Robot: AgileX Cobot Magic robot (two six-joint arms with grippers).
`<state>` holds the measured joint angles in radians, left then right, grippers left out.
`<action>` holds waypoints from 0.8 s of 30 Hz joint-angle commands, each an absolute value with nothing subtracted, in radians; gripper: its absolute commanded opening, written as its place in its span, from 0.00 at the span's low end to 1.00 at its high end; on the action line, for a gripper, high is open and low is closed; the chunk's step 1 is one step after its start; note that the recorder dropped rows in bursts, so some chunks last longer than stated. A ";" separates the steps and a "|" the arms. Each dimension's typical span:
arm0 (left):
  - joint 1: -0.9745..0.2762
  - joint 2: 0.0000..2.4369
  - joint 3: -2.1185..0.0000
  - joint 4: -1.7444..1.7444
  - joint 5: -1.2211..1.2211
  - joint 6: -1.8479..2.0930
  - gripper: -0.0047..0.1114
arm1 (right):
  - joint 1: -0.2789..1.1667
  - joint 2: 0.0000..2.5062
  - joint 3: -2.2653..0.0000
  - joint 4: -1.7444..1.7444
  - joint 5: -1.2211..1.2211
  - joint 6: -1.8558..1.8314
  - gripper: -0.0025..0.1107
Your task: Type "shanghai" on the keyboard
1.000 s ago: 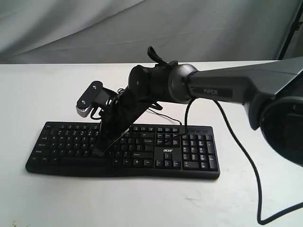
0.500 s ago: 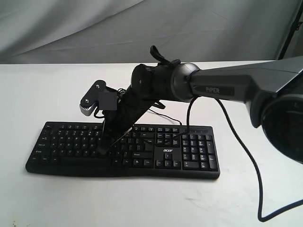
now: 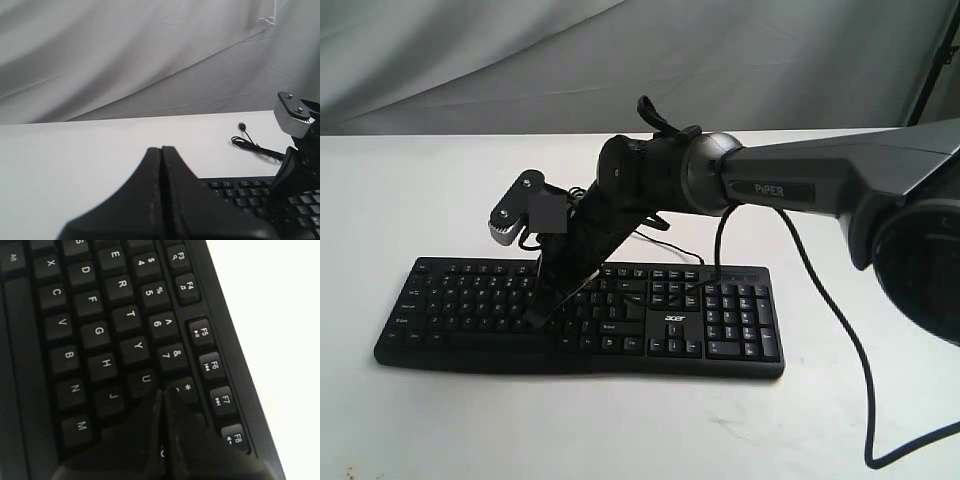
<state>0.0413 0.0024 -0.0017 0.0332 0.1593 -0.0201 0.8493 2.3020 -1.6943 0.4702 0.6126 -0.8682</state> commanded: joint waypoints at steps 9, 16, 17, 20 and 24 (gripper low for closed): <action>0.035 0.000 0.000 0.033 0.153 -0.023 0.04 | 0.847 2.300 -1.694 0.484 0.626 -0.890 0.02; 0.035 0.000 0.000 0.033 0.153 -0.023 0.04 | 0.847 2.318 -1.694 0.489 0.630 -0.890 0.02; 0.035 0.000 0.000 0.033 0.153 -0.023 0.04 | 0.847 2.319 -1.694 0.489 0.633 -0.890 0.02; 0.035 0.000 0.000 0.033 0.153 -0.023 0.04 | 0.847 2.308 -1.694 0.491 0.641 -0.893 0.02; 0.035 0.000 0.000 0.033 0.153 -0.023 0.04 | 0.847 2.275 -1.694 0.489 0.643 -0.893 0.02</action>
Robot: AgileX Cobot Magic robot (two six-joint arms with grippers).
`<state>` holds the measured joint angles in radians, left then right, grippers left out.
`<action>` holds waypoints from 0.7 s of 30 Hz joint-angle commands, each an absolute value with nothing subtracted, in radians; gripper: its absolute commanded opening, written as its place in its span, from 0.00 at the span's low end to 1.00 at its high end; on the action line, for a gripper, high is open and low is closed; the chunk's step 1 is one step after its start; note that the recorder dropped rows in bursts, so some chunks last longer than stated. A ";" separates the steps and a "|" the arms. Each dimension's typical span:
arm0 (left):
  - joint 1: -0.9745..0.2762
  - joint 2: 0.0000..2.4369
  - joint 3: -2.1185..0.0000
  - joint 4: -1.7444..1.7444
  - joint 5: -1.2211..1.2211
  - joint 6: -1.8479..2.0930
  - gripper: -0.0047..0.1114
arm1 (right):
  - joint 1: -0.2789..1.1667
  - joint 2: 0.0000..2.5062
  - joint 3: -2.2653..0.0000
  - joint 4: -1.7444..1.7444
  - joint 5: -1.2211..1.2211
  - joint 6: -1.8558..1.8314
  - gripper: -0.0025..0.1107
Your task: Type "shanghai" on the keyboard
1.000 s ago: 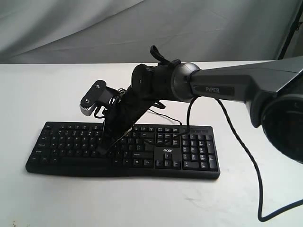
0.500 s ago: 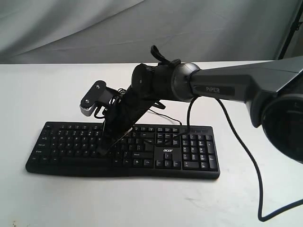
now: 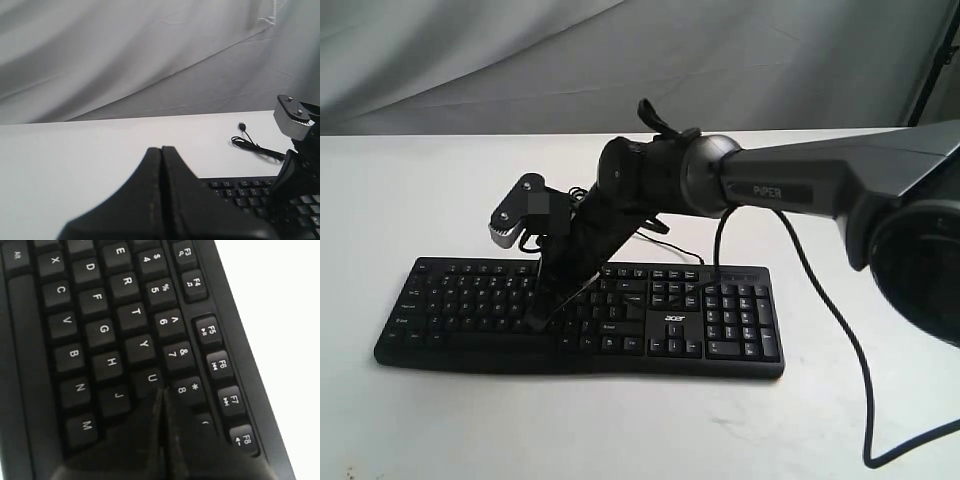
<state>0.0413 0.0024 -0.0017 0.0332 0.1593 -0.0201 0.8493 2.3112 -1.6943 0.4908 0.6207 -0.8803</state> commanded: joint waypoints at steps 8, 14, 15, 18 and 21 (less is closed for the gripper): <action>0.035 0.000 0.000 0.033 0.153 -0.023 0.04 | 0.847 2.176 -1.674 0.474 0.694 -0.893 0.02; 0.035 0.000 0.000 0.033 0.153 -0.023 0.04 | 0.846 1.960 -1.460 0.446 0.556 -0.871 0.02; 0.035 0.000 0.000 0.033 0.153 -0.023 0.04 | 0.846 1.909 -1.412 0.418 0.511 -0.862 0.02; 0.035 0.000 0.000 0.033 0.153 -0.023 0.04 | 0.836 1.765 -1.293 0.355 0.421 -0.799 0.02; 0.035 0.000 0.000 0.033 0.153 -0.023 0.04 | 0.825 1.620 -1.205 0.342 0.451 -0.725 0.02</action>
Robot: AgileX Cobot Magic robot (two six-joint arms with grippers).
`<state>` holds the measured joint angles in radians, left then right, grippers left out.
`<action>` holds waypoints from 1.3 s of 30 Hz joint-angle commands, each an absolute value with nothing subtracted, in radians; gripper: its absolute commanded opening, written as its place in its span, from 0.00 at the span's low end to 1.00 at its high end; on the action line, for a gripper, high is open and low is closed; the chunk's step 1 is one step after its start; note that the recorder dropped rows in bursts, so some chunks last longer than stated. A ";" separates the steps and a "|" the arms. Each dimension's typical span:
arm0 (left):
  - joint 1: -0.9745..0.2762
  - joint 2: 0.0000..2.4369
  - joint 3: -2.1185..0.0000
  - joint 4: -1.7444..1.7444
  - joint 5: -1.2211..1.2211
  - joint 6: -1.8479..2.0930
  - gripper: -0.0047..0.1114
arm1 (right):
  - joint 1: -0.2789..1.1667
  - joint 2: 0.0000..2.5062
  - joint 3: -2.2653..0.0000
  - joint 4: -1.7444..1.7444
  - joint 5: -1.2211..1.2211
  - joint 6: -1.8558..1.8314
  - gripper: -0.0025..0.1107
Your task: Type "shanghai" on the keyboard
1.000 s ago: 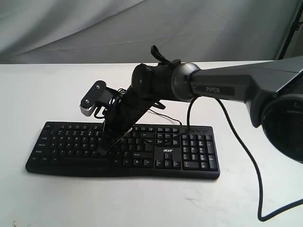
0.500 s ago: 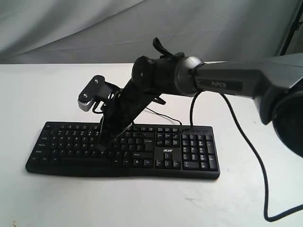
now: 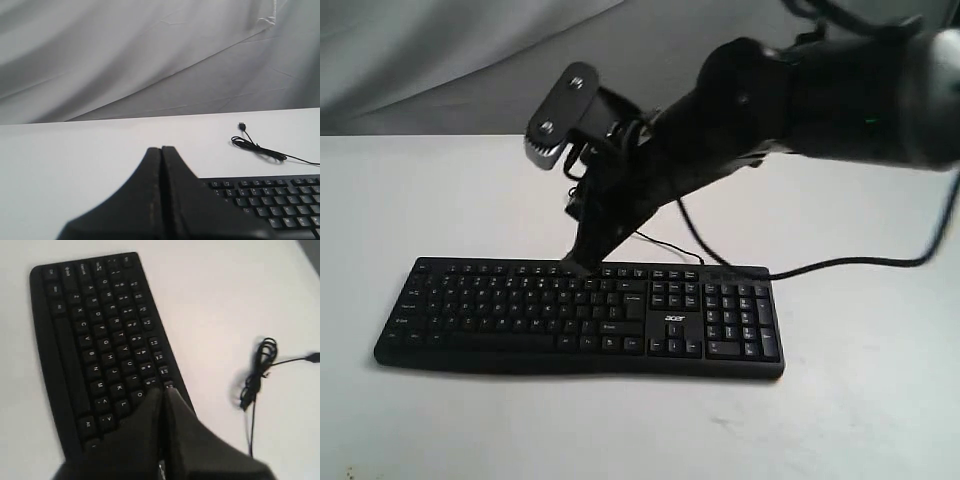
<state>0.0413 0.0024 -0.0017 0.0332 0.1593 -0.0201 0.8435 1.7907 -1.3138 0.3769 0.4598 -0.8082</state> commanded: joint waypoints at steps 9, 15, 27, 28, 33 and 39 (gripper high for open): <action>0.035 0.000 0.000 0.033 0.153 -0.023 0.04 | 0.827 1.397 -1.137 0.384 0.445 -0.725 0.02; 0.035 0.000 0.000 0.033 0.153 -0.023 0.04 | 0.827 1.375 -1.137 0.384 0.445 -0.723 0.02; 0.035 0.000 0.000 0.033 0.153 -0.023 0.04 | 0.784 1.324 -1.142 0.251 0.265 -0.531 0.02; 0.035 0.000 0.000 0.033 0.153 -0.023 0.04 | 0.761 1.303 -1.142 0.251 0.259 -0.455 0.02; 0.035 0.000 0.000 0.033 0.153 -0.023 0.04 | 0.484 1.019 -0.996 0.231 0.245 -0.210 0.02; 0.035 0.000 0.000 0.033 0.153 -0.023 0.04 | 0.092 0.519 -0.475 0.228 0.000 -0.122 0.02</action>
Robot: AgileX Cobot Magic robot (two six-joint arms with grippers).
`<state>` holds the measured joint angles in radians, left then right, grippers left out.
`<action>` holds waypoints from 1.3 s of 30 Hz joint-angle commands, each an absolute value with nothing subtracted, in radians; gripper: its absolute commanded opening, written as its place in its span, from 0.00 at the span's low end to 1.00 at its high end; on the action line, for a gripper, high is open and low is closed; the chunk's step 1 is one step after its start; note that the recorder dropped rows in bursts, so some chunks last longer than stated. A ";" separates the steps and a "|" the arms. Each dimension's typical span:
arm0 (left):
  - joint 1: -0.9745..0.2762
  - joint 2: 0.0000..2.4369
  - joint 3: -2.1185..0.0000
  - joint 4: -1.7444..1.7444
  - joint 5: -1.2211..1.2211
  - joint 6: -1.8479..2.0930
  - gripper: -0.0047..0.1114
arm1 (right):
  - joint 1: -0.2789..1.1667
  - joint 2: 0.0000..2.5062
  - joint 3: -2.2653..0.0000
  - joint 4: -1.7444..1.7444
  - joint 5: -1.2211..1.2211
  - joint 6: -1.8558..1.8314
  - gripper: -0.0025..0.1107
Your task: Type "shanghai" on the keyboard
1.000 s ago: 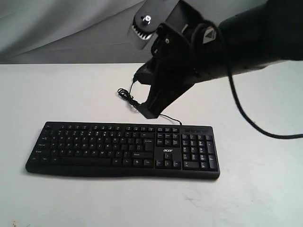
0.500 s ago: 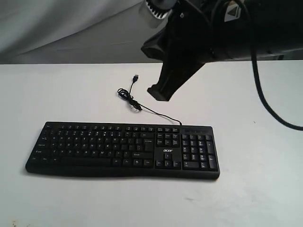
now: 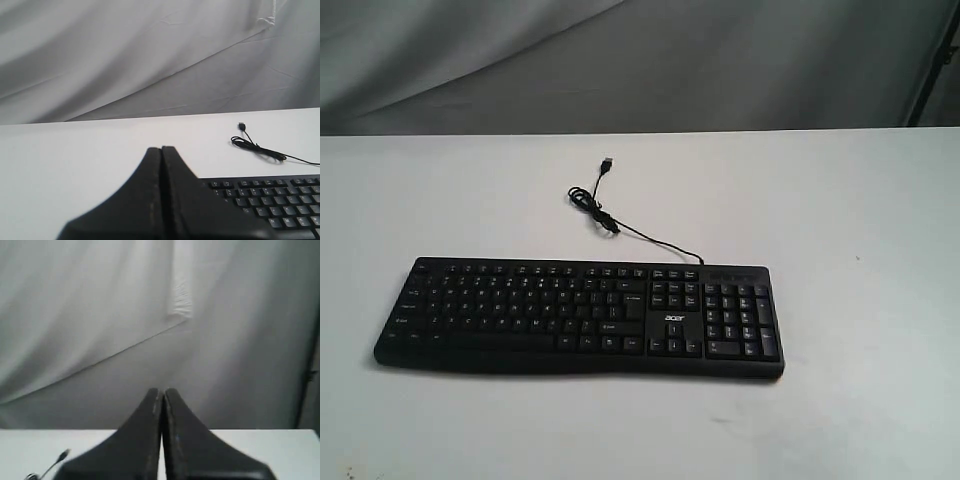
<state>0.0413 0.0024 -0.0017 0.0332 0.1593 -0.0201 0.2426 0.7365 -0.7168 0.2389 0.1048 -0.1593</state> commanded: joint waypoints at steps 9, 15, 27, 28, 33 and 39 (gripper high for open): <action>0.035 0.000 0.000 0.033 0.153 -0.023 0.04 | -0.058 0.143 -0.106 0.133 0.022 -0.137 0.02; 0.035 0.000 0.000 0.033 0.153 -0.023 0.04 | -0.058 0.058 -0.043 0.089 0.085 -0.117 0.02; 0.035 0.000 0.000 0.033 0.153 -0.023 0.04 | -0.060 0.000 0.000 0.054 0.154 0.007 0.02; 0.035 0.000 0.000 0.033 0.153 -0.023 0.04 | -0.060 0.000 0.000 0.051 0.165 0.007 0.02; 0.035 0.000 0.000 0.033 0.153 -0.023 0.04 | -0.060 0.000 0.000 0.035 0.208 0.007 0.02; 0.035 0.000 0.000 0.033 0.153 -0.023 0.04 | -0.060 0.000 0.000 0.010 0.312 0.007 0.02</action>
